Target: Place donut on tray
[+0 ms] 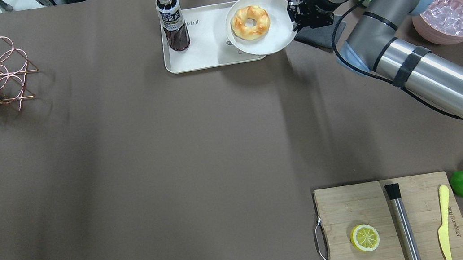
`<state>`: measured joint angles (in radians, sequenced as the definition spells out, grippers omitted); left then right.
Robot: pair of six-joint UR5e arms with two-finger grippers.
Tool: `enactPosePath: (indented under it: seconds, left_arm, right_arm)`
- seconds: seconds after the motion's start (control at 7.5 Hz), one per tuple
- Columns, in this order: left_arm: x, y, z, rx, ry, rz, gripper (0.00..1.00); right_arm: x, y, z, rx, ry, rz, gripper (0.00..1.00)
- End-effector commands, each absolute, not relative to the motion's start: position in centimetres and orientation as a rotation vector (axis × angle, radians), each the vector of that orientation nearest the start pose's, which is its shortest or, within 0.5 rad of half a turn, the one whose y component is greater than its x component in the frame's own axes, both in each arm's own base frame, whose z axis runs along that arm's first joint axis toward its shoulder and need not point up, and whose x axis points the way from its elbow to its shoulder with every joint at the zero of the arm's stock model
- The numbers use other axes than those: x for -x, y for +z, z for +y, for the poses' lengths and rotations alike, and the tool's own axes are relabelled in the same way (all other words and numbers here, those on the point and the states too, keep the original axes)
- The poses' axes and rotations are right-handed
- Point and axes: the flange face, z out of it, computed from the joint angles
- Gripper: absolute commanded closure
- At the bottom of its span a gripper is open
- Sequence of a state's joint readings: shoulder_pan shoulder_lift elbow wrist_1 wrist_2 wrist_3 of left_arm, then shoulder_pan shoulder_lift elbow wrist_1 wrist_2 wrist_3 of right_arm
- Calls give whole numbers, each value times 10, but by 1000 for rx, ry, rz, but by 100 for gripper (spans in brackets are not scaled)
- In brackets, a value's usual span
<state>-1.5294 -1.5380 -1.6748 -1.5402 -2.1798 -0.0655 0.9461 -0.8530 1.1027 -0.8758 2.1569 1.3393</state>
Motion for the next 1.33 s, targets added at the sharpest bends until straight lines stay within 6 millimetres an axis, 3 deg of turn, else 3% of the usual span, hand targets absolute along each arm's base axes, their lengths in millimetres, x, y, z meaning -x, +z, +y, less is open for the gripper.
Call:
enactPosePath:
  seconds: [0.0,0.4,0.8,1.07,1.2]
  left_arm:
    - [56,640,-483,0,-12,610,2]
    - [56,642,-486,0,-13,611,2]
    - [56,641,-485,1,-16,613,2]
    - [56,642,-485,4,-16,613,2]
    - [56,642,-485,4,-16,613,2]
  right_arm:
    - [448,312,-720,-56,418,-1027,100]
    - [491,298,-709,-90,446,-1004,100]
    - [504,296,-703,-115,448,-993,100]
    - [506,284,-704,-131,454,-999,100]
    - [506,283,-705,-134,473,-1000,3]
